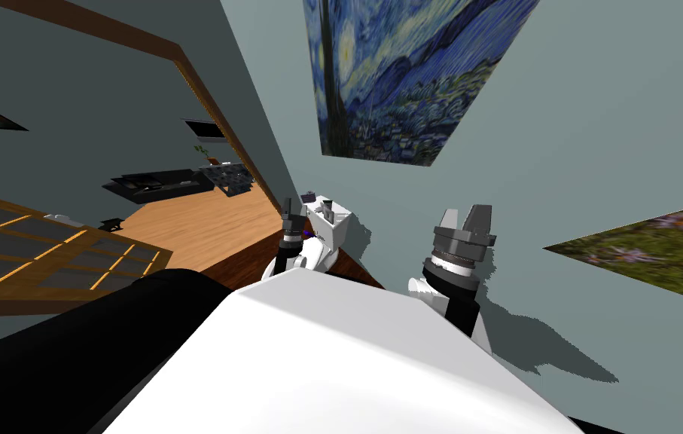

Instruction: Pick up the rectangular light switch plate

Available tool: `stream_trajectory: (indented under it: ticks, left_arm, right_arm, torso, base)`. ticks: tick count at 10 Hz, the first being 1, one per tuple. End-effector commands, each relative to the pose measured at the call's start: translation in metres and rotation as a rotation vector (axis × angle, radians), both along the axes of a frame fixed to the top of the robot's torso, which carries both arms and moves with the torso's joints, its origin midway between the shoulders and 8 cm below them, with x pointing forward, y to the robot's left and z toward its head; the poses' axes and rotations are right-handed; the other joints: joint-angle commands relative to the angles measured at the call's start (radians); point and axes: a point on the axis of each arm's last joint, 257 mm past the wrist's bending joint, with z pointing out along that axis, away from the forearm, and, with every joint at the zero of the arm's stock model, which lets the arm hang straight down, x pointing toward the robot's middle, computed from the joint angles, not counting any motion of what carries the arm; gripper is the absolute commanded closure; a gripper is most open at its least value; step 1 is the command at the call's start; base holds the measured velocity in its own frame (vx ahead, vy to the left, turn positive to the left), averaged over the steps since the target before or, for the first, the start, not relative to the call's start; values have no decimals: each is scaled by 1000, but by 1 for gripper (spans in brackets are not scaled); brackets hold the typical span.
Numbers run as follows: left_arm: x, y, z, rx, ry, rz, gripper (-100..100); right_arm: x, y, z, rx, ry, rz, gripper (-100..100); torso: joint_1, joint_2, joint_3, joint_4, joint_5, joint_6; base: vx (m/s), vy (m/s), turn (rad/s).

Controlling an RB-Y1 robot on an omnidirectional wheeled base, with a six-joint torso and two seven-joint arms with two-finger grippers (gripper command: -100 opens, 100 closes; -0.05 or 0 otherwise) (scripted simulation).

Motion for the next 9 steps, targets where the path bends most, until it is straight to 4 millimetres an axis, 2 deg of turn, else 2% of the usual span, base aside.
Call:
stream_trajectory:
  ticks: [1, 8, 9]
  left_arm:
    - [12, -8, -3, -7, 31, -57, -100]
    - [51, -34, -13, -101, 127, -209, -100]
    - [60, -44, -11, -135, 137, -261, -100]
  right_arm:
    - [0, 0, 0, 0, 0, 0, 0]
    - [0, 0, 0, 0, 0, 0, 0]
    - [0, 0, 0, 0, 0, 0, 0]
  torso:
    - [0, 0, 0, 0, 0, 0]
    - [2, -2, -1, 0, 0, 0]
    - [1, -2, -1, 0, 0, 0]
  base:
    - [12, 12, 42]
    - [22, 19, 29]
    - [11, 9, 26]
